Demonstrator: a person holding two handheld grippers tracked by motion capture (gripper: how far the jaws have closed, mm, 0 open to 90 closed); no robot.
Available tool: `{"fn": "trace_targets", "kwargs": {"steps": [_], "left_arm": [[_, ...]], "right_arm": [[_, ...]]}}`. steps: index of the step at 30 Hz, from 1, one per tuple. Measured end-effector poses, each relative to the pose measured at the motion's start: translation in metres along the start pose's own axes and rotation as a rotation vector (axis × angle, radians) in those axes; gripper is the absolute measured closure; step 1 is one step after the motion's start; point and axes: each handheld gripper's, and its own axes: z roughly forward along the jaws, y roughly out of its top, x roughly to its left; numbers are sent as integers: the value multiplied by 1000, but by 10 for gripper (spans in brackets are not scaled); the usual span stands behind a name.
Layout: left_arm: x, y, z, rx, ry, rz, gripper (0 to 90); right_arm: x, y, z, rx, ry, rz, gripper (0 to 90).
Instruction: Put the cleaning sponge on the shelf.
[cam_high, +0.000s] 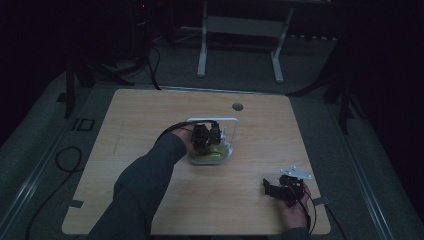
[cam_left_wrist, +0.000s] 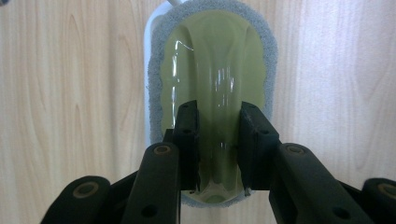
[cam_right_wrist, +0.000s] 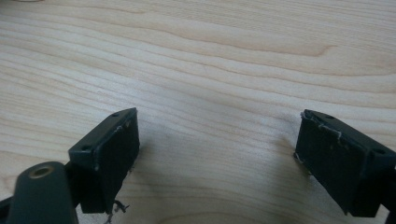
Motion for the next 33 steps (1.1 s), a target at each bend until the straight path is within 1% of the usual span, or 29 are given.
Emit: {"fn": "trace_targets", "kwargs": {"steps": [6,9,10,14,15,17,21,33], "left_arm": [[3,1,4,12,11,-2,716],[3,1,4,9,10,-10,716],[3,1,5,5,15,-13,715],[3,3,5,10,24,-9,715],[3,4,6,9,45,-10,715],[2,6,7,4,52,-17,715],[2,8,11,17,51,-8,715],[2,11,21,48,81,15,714]], "right_arm": [[0,0,0,1,0,2,130],[0,0,0,2,0,2,130],[0,0,0,1,0,2,130],[0,0,0,2,0,3,130],[0,0,0,2,0,3,130],[0,0,0,2,0,3,130],[0,0,0,2,0,3,130],[0,0,0,1,2,0,131]]}}
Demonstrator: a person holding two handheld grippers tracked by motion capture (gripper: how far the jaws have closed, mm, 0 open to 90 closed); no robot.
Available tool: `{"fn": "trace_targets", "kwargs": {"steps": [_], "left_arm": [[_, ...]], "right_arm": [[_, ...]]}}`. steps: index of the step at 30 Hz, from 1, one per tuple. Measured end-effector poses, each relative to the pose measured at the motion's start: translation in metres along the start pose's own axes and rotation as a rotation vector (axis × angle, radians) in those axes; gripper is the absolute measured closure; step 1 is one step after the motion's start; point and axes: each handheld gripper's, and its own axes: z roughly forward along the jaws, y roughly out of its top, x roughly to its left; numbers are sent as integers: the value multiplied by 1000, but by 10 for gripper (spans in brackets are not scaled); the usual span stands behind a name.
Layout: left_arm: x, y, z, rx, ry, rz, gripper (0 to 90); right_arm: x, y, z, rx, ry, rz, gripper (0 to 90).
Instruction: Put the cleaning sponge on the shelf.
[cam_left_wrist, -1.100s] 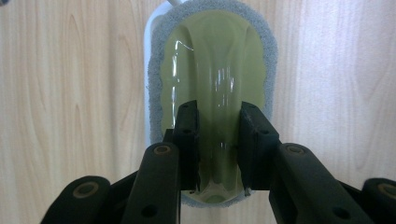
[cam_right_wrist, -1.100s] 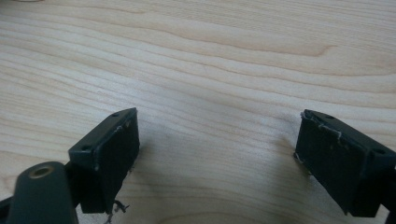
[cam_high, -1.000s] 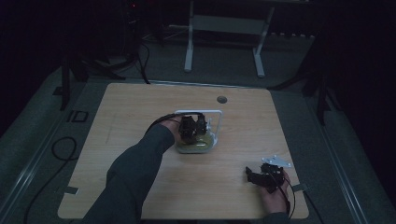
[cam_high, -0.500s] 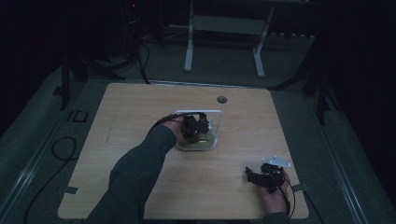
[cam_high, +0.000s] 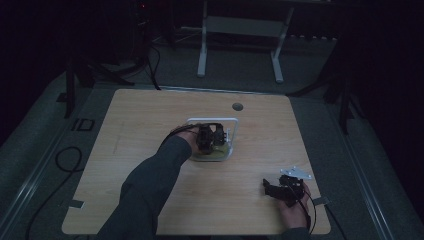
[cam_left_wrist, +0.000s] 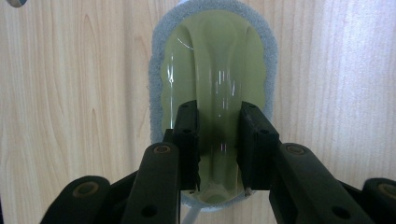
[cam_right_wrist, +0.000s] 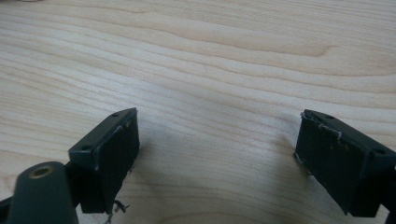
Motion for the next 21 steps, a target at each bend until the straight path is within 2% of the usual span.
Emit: {"fn": "trace_targets", "kwargs": {"steps": [5,21], "left_arm": [[0,1,3,-5,16,-12,713],[1,2,6,-6,51,-2,713]], "right_arm": [[0,0,0,0,0,0,130],[0,0,0,0,1,-1,130]]}}
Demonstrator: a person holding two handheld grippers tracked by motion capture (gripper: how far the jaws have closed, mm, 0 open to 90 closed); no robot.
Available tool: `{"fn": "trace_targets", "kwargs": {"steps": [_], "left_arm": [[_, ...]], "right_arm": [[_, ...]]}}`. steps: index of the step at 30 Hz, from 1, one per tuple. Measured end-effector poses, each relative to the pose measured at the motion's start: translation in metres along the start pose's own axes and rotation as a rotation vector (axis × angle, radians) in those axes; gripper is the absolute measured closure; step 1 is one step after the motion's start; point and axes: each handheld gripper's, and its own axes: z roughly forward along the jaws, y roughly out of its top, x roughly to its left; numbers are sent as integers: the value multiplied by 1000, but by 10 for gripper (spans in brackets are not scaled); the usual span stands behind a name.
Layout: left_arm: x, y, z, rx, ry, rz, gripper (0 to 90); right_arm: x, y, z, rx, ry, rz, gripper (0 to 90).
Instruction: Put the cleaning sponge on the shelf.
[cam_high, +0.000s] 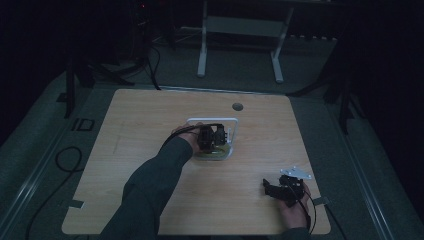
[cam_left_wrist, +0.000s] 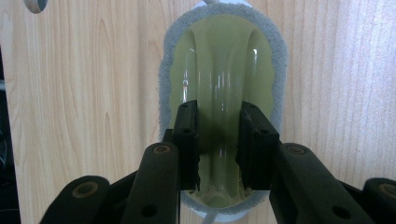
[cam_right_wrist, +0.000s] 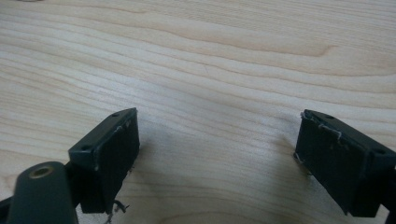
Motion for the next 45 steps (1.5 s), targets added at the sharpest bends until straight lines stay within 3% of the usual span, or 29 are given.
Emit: {"fn": "trace_targets", "kwargs": {"steps": [24,45], "left_arm": [[2,0,3,3,34,-20,703],[0,0,-6,2,56,-58,582]], "right_arm": [[0,0,0,0,1,-1,130],[0,0,0,0,1,-1,130]]}}
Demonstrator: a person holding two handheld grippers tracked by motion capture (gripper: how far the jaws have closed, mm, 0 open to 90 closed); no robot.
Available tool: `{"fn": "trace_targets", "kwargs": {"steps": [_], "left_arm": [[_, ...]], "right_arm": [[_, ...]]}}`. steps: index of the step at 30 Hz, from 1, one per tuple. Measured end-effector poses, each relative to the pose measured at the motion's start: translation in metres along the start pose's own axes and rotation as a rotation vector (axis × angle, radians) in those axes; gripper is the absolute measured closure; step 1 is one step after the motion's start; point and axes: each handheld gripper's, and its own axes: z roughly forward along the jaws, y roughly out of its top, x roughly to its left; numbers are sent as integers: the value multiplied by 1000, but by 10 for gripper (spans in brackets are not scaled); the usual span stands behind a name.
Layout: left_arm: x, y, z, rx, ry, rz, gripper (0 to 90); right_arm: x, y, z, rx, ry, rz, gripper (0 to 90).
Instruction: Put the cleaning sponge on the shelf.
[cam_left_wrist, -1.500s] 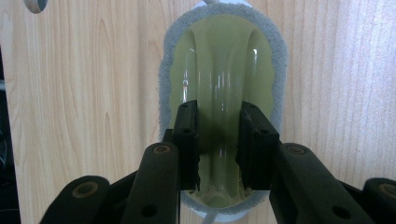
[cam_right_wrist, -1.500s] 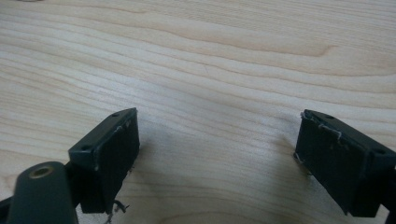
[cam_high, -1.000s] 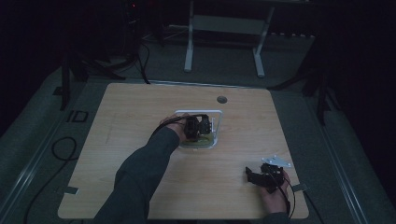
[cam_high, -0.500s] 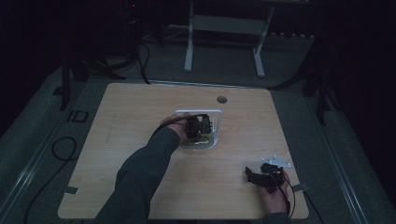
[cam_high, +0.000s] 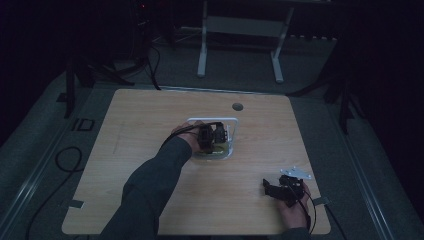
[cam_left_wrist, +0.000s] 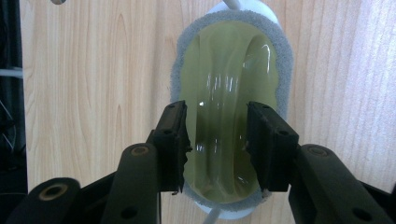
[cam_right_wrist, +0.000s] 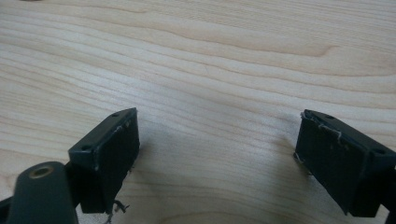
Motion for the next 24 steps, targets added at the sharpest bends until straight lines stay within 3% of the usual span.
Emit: {"fn": "trace_targets", "kwargs": {"steps": [10,20,24], "left_arm": [[-4,-3,-17,-11,22,-8,580],[-6,-17,-38,-39,-14,-78,591],[-8,-25,-46,-46,2,-94,589]], "right_arm": [[0,0,0,0,0,1,130],[0,0,0,-1,-1,1,130],[0,0,0,-1,0,0,130]]}}
